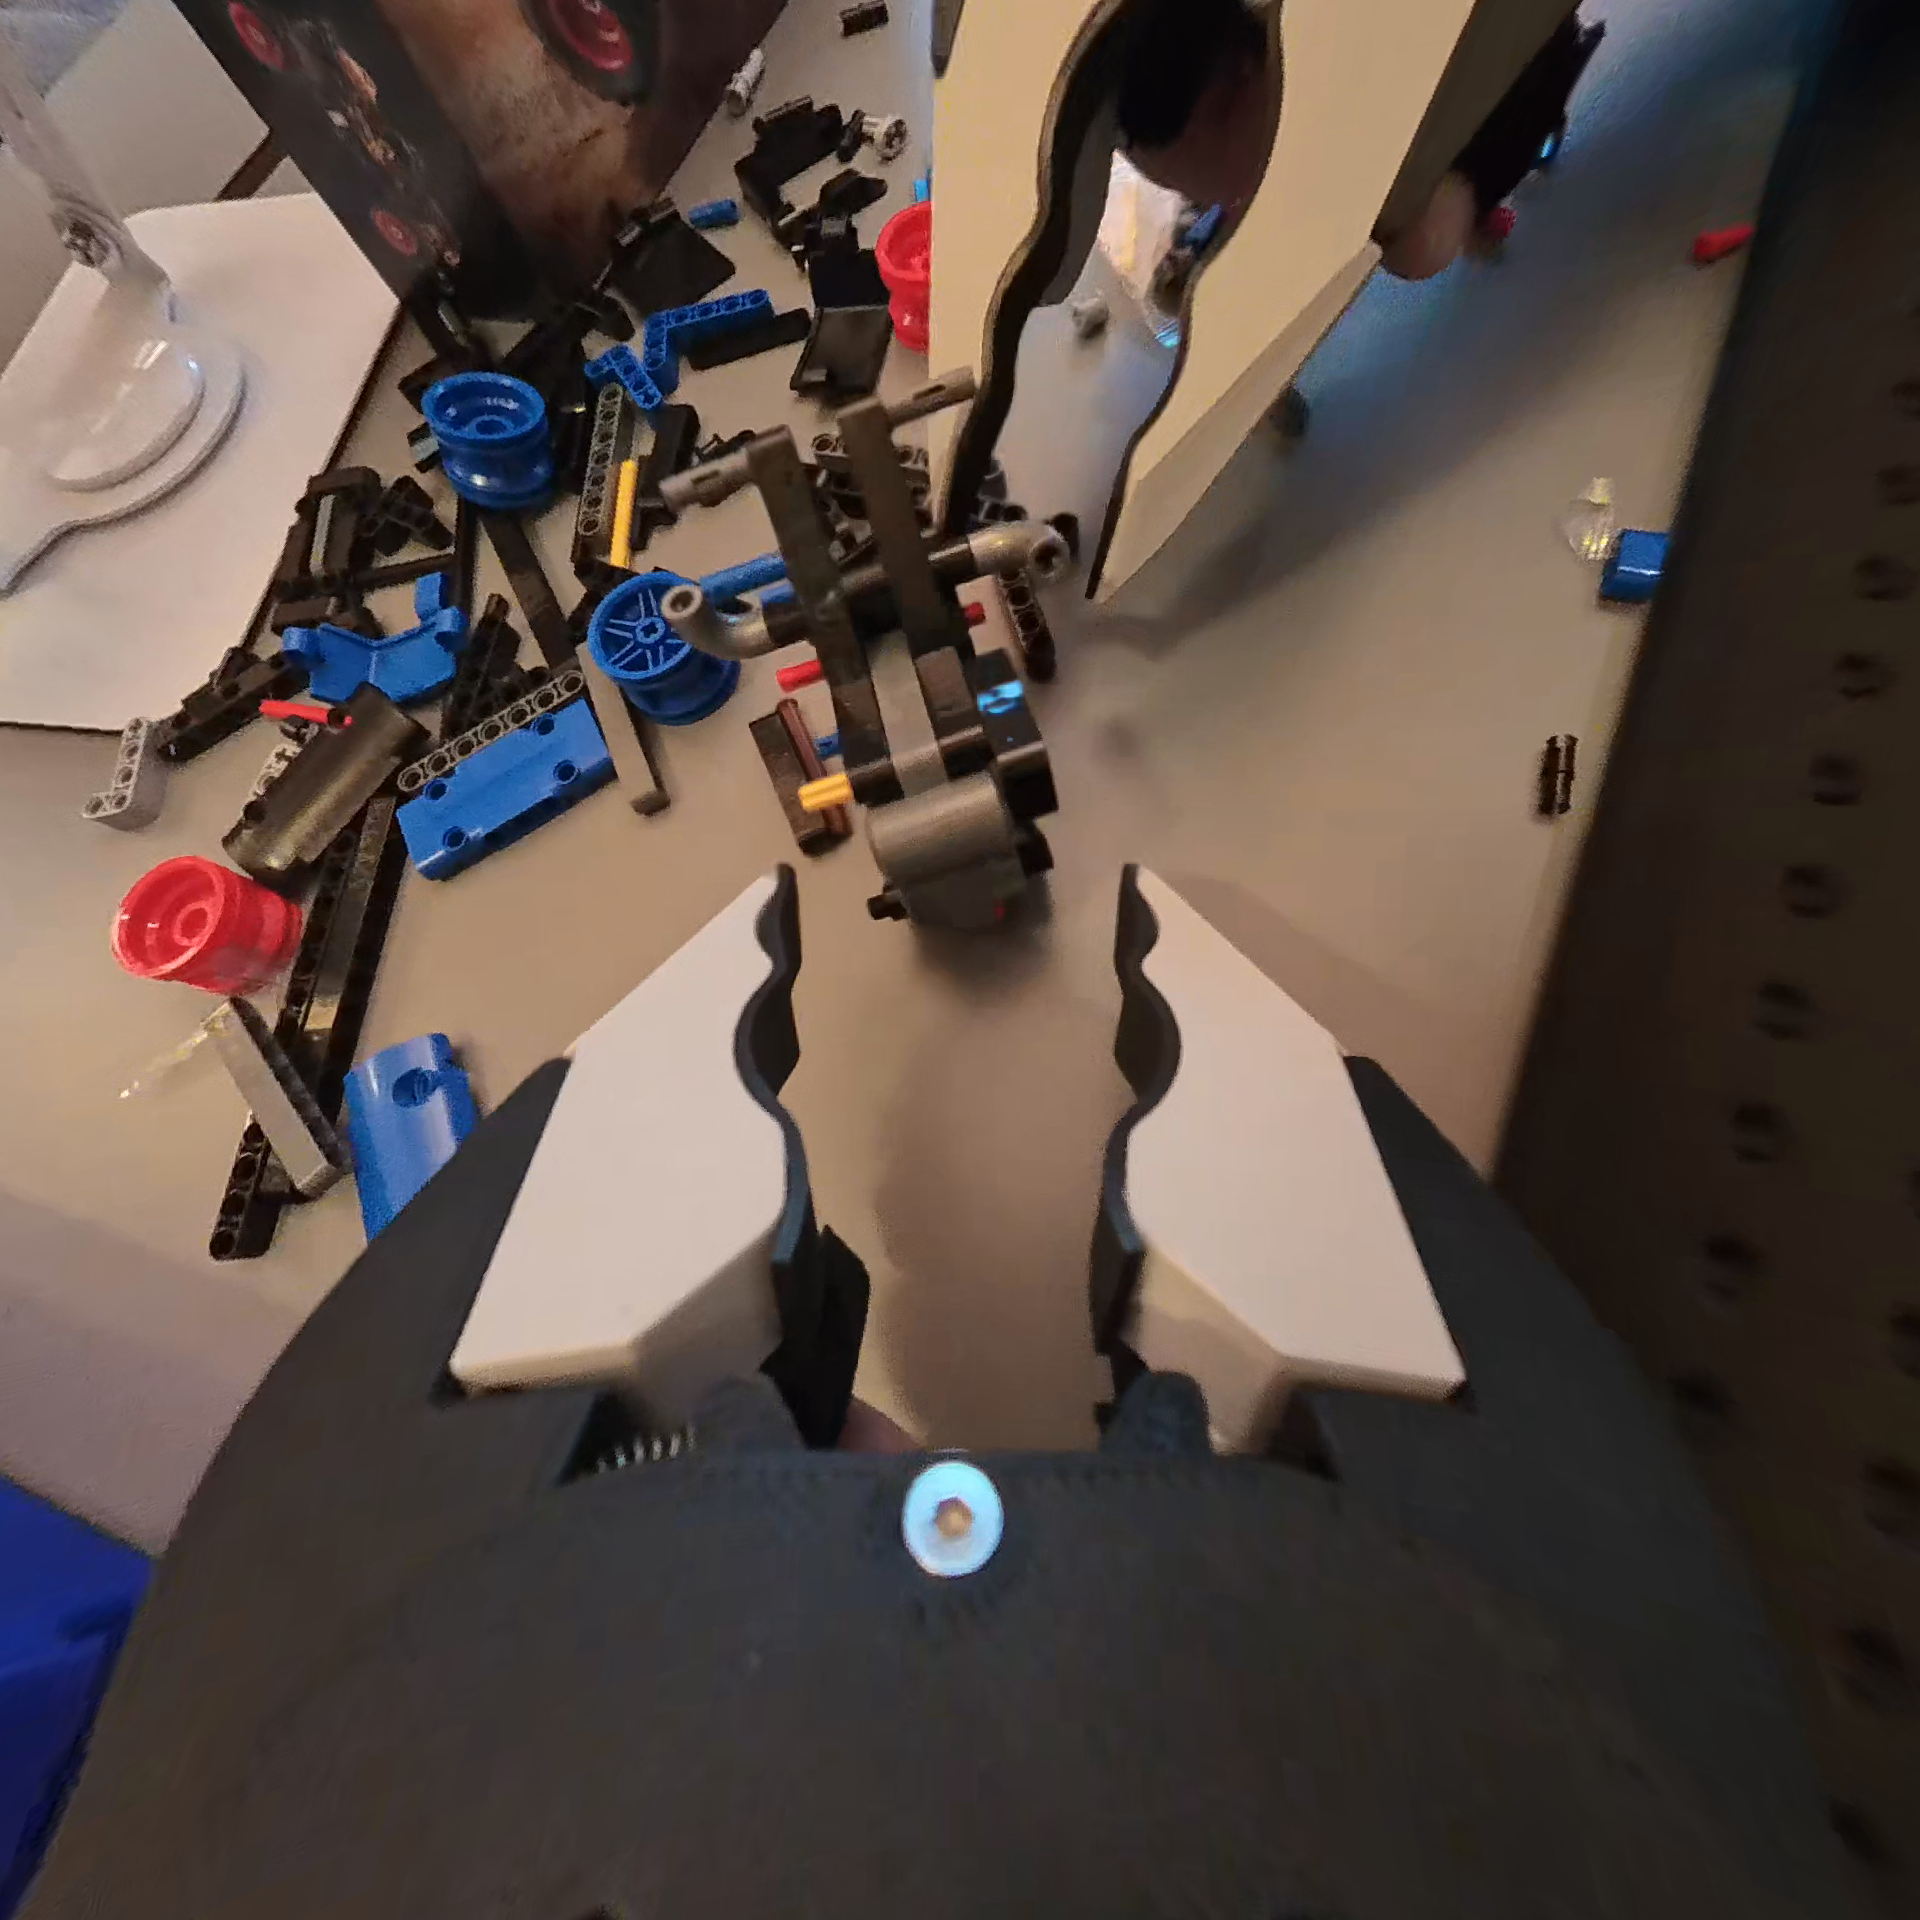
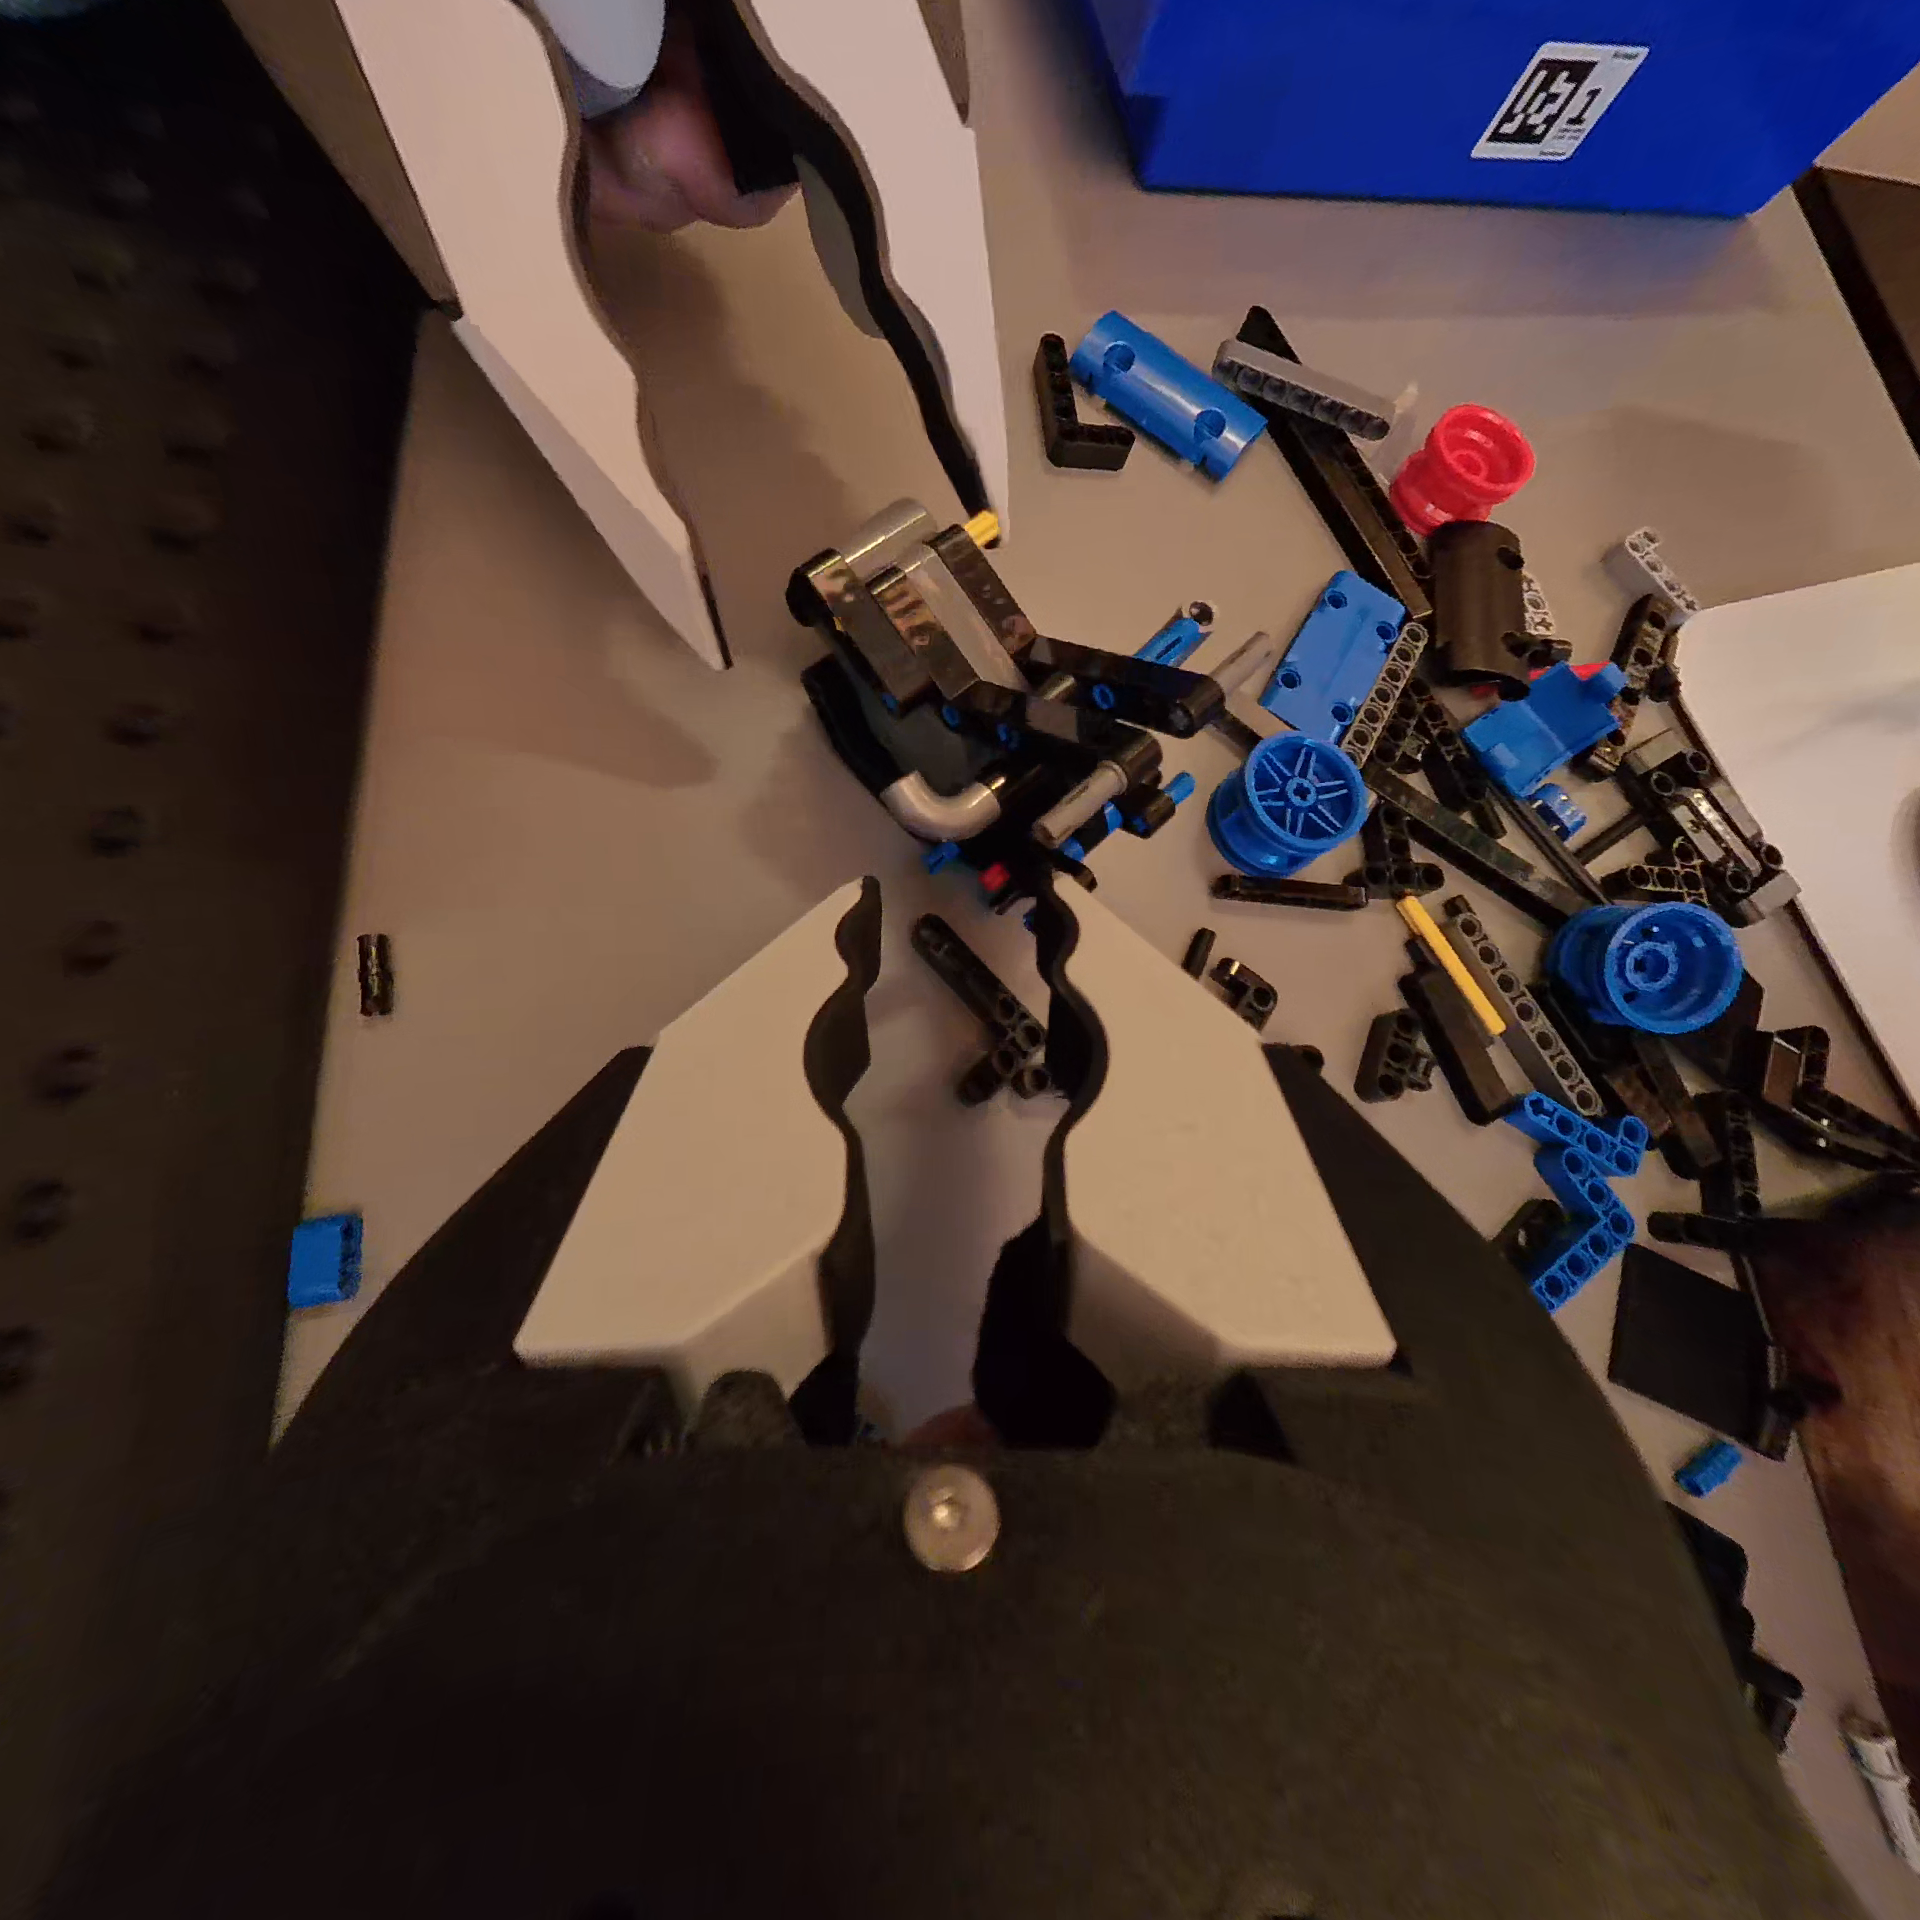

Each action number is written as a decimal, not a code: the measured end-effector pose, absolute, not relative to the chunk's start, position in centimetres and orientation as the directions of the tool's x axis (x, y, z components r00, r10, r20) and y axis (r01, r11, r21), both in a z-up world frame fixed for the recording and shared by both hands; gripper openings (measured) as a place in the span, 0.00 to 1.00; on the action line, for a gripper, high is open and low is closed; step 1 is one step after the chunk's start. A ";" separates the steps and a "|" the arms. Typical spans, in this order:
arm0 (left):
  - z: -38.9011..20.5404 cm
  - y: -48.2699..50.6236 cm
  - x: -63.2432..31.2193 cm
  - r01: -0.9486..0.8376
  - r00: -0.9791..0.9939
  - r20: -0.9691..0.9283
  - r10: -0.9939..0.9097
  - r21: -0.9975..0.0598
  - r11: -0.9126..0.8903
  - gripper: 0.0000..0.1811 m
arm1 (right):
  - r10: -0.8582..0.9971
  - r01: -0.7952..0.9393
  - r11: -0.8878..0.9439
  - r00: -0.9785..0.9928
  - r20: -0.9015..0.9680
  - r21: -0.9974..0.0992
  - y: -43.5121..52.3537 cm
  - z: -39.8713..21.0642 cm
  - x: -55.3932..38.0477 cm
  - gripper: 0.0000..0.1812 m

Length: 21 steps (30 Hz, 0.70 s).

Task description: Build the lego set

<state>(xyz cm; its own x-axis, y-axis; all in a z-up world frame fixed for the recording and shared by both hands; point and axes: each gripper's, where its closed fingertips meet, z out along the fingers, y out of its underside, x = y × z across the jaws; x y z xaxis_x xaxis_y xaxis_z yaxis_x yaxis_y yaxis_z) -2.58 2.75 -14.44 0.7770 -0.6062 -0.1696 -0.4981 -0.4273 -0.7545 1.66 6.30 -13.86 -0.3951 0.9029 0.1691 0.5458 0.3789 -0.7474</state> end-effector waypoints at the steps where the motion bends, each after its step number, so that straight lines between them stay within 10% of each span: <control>1: -14.4 2.7 -2.4 -0.492 0.780 -0.166 -0.604 -0.759 -0.426 0.33 | 0.905 0.546 0.376 -0.390 0.171 -0.749 6.5 -13.8 1.7 0.16; 21: -14.6 3.3 -2.8 -0.473 0.814 -0.203 -0.544 -0.776 -0.417 0.32 | 0.923 0.562 0.356 -0.337 0.186 -0.747 8.8 -14.2 1.9 0.20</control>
<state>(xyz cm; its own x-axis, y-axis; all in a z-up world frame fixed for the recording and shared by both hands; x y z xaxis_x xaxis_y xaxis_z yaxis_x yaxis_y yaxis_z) -2.84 3.29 -14.63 0.8140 -0.5443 -0.2030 -0.4725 -0.4171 -0.7764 1.86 8.78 -14.23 -0.3370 0.9229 0.1861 0.5622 0.3558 -0.7465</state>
